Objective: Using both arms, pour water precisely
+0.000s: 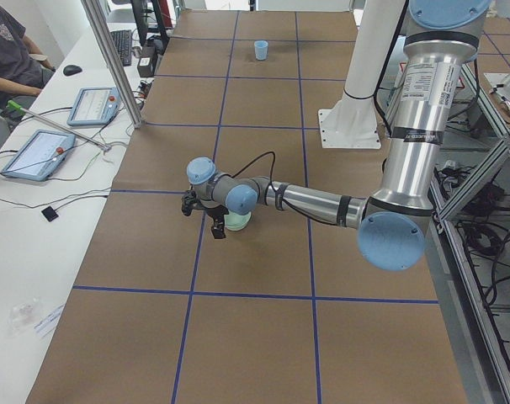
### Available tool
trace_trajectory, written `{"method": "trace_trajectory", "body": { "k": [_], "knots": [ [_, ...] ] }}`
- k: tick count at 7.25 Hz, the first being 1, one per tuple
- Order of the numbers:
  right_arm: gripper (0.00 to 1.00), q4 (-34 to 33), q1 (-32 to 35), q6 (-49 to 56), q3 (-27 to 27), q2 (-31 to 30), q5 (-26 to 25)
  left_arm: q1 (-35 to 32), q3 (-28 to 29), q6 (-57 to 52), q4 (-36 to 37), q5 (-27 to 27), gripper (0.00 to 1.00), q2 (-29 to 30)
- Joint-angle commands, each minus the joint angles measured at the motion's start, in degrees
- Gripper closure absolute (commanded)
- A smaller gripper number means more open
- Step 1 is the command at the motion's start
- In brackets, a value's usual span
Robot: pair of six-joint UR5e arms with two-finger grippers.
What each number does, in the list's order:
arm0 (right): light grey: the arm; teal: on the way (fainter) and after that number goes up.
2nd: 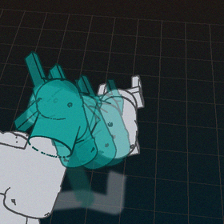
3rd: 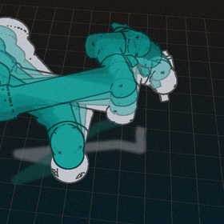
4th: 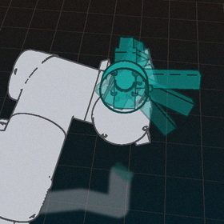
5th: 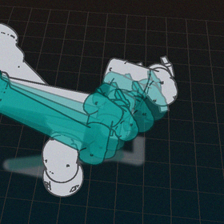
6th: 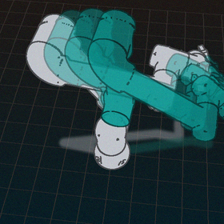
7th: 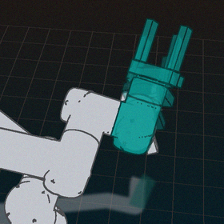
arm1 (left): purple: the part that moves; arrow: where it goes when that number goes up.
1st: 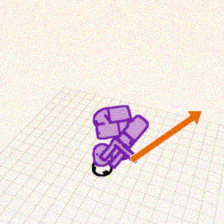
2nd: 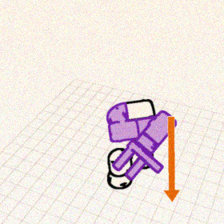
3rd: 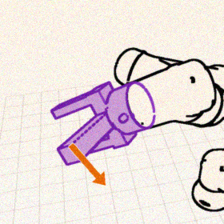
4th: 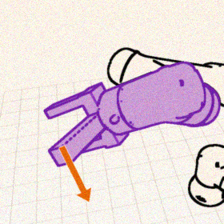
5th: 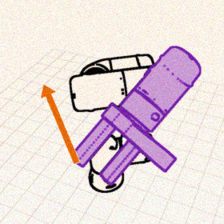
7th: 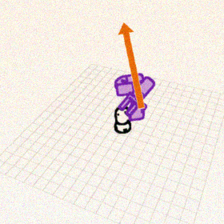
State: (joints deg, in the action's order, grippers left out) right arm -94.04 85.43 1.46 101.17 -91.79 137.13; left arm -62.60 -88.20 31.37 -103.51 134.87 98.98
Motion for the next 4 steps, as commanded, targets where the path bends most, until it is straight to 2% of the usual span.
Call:
{"method": "trace_trajectory", "body": {
  "k": [1,2,4],
  "knots": [
    [0.01,0.0,0.0,-0.05,0.08,0.21,0.07,2.3,1.88,0.71,-1.94,0.04,0.02,0.69],
    [0.01,-0.09,0.0,-0.05,-0.27,0.21,0.07,2.4,2.15,0.62,-2.48,0.04,0.03,0.26],
    [0.01,-0.26,-0.09,-0.05,-0.19,0.21,0.16,3.36,2.68,0.54,-5.37,0.04,0.14,-1.41]
  ]
}}
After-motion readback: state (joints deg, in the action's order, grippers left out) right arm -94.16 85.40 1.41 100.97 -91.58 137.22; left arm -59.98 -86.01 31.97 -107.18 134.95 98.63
